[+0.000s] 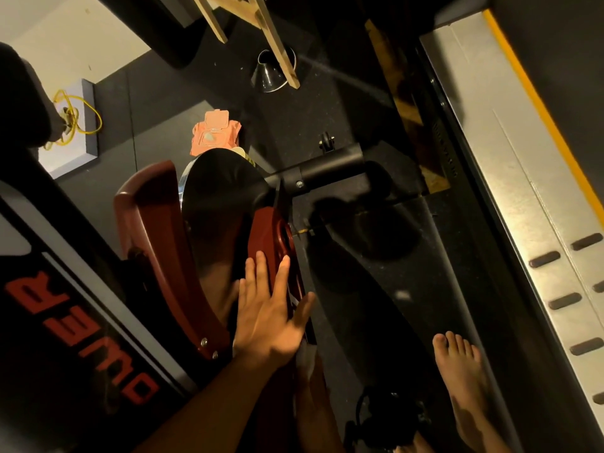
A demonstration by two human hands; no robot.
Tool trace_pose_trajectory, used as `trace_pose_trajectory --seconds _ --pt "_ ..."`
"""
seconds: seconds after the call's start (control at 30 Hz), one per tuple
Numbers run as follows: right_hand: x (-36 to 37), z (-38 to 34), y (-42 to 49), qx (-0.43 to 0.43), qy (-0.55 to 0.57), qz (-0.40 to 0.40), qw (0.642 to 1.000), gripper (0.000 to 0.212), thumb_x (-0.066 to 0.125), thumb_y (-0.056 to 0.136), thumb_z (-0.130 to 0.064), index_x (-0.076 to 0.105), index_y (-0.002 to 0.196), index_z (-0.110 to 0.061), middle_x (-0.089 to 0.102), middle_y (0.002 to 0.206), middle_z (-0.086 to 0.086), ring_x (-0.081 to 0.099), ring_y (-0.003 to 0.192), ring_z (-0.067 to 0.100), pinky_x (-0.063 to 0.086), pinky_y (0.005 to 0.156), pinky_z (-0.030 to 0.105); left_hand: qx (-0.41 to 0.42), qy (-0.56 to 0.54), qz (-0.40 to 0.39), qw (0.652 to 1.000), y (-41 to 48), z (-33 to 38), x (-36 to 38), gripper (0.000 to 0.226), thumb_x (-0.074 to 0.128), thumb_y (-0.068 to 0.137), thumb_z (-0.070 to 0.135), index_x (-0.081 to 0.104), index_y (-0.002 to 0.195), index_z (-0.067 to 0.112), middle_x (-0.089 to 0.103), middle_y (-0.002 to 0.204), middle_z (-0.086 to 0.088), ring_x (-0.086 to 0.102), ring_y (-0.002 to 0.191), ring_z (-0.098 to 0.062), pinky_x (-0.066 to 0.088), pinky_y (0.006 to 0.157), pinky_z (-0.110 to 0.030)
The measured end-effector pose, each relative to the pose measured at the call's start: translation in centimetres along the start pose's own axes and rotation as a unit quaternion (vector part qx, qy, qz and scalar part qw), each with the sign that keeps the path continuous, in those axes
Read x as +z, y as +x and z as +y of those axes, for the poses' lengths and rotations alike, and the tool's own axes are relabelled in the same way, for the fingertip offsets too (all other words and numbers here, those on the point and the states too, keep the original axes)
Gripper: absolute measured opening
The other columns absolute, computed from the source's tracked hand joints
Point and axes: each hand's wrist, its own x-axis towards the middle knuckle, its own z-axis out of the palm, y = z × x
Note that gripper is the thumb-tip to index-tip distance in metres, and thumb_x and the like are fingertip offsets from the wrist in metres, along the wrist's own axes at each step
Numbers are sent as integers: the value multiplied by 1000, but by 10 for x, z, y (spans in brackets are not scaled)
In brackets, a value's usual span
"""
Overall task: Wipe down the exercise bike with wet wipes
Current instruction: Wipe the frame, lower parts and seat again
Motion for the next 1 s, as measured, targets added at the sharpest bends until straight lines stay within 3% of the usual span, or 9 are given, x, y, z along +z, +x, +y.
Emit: trace_pose_trajectory --seconds 0.43,0.53,0.67,0.8,0.9,1.0 --pt "-7 -7 -5 34 -41 5 999 59 57 88 -16 40 144 -22 47 146 6 45 133 23 32 109 42 6 -29 6 1000 -3 3 -4 86 -1 82 81 -9 154 35 -28 160 -4 -32 144 -19 -12 121 -41" --pt "-6 -9 -3 59 -50 14 997 58 59 84 -16 43 140 -22 51 140 5 47 129 22 33 107 42 10 -25 2 1000 0 4 -5 79 22 92 72 -8 155 34 -26 160 -4 -30 145 -21 -10 122 -43" --pt "-3 -16 -7 50 -49 2 998 66 64 81 -15 39 141 -23 48 144 6 44 133 23 30 109 43 20 1 -9 1000 -1 -4 -1 90 50 91 59 -9 155 33 -27 160 -6 -30 145 -24 -6 122 -47" --pt "1 -15 -10 76 -53 32 995 53 57 84 -9 46 135 -17 52 135 12 47 127 28 33 106 46 13 -12 -6 1000 -4 1 -3 76 19 94 70 -10 155 35 -29 160 -6 -32 144 -21 -13 120 -41" --pt "-2 -15 -7 76 -49 16 996 62 64 78 -13 42 135 -20 53 131 9 47 123 27 33 103 46 9 -10 -5 1000 -6 3 -5 80 4 89 77 -9 155 35 -28 160 -7 -31 145 -22 -12 121 -42" --pt "0 -18 1 70 -76 45 994 58 62 77 -14 42 131 -20 53 124 8 49 115 26 34 97 46 7 0 -21 1000 -3 4 -7 89 6 79 78 -6 155 33 -27 160 -9 -30 145 -24 -11 120 -43"
